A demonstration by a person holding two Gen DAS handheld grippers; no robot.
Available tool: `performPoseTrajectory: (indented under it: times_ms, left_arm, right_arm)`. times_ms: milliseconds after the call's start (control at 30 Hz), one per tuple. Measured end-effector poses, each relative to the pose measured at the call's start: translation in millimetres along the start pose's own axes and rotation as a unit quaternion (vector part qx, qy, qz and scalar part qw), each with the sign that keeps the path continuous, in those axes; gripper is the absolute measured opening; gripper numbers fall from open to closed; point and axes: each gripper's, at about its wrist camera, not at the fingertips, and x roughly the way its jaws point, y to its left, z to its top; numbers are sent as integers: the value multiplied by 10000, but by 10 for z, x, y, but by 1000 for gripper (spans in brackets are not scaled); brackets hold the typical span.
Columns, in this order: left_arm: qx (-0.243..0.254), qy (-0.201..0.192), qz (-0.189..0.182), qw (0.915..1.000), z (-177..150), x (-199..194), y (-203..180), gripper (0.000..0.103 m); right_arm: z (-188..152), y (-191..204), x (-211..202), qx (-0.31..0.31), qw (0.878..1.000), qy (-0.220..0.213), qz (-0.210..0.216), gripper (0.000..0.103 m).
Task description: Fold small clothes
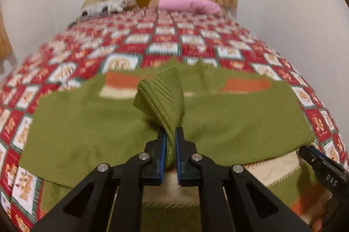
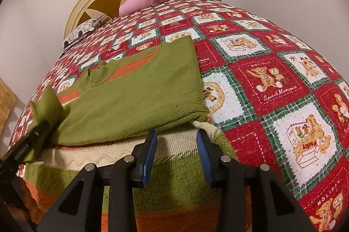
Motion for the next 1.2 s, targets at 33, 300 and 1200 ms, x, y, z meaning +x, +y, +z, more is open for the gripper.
performPoseTrajectory:
  times_ms: [33, 300, 1200]
  left_arm:
    - [-42, 125, -54, 9999, 10, 13, 38, 12]
    - [-350, 85, -347, 9987, -302, -528, 580, 79]
    - [-2399, -214, -521, 9692, -838, -549, 1528, 91]
  right_arm:
    - [-3, -6, -2, -2, 10000, 0, 0, 39]
    - [0, -31, -28, 64, 9999, -69, 39, 39]
    - [207, 2238, -10, -2316, 9714, -341, 398, 16]
